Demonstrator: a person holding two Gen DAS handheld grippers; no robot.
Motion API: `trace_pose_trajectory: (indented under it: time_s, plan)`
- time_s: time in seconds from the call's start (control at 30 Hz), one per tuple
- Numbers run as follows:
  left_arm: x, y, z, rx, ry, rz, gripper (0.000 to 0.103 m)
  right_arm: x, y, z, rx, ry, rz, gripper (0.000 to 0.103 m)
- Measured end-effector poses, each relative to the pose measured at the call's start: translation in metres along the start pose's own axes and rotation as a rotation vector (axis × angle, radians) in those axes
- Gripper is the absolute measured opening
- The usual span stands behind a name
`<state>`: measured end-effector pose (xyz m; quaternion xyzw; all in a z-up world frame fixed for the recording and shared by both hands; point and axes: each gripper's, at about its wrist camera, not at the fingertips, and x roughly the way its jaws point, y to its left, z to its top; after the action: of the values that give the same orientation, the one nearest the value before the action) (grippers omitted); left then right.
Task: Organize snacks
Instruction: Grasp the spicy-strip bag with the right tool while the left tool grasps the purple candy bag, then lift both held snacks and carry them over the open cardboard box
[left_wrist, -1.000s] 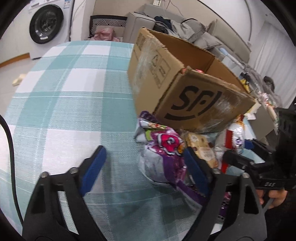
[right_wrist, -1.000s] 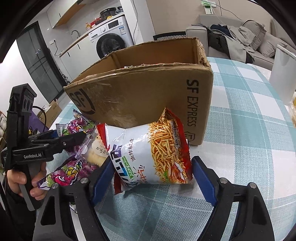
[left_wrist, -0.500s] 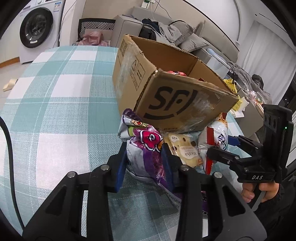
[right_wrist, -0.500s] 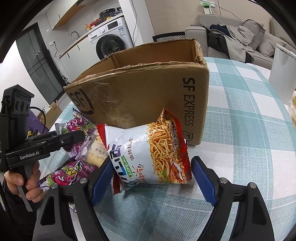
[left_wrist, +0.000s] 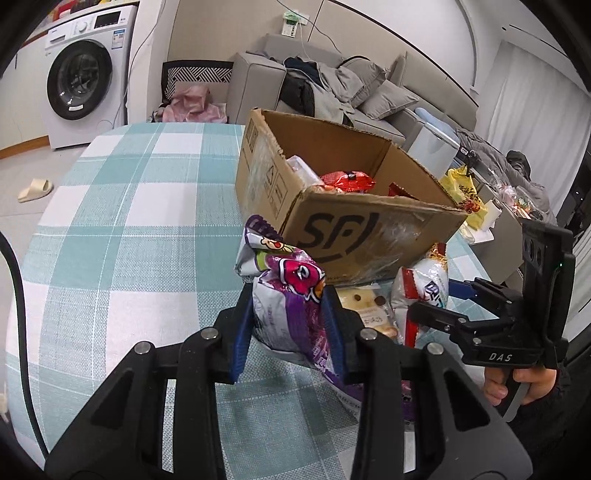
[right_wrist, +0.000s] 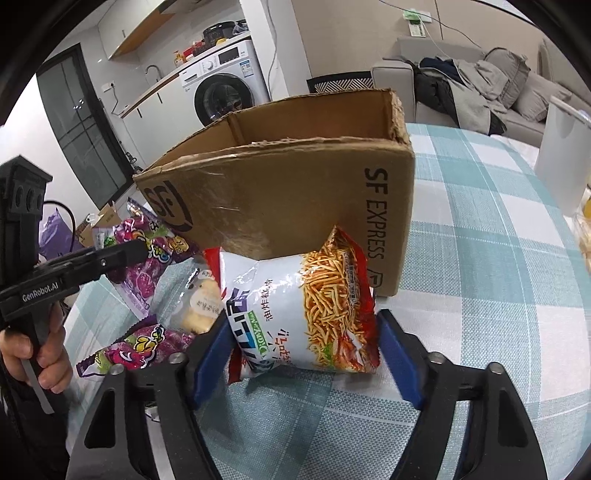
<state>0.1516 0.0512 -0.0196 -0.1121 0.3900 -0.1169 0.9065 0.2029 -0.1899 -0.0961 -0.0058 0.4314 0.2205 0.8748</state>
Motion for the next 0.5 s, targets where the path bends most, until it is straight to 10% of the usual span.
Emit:
trace_pose_trajectory:
  time_s: [0.5]
  plan:
    - [-0.029,-0.010,0.004,0.017,-0.058,0.011,0.032,-0.023,0.006,0.007,-0.020,-0.070,0.039,0.059]
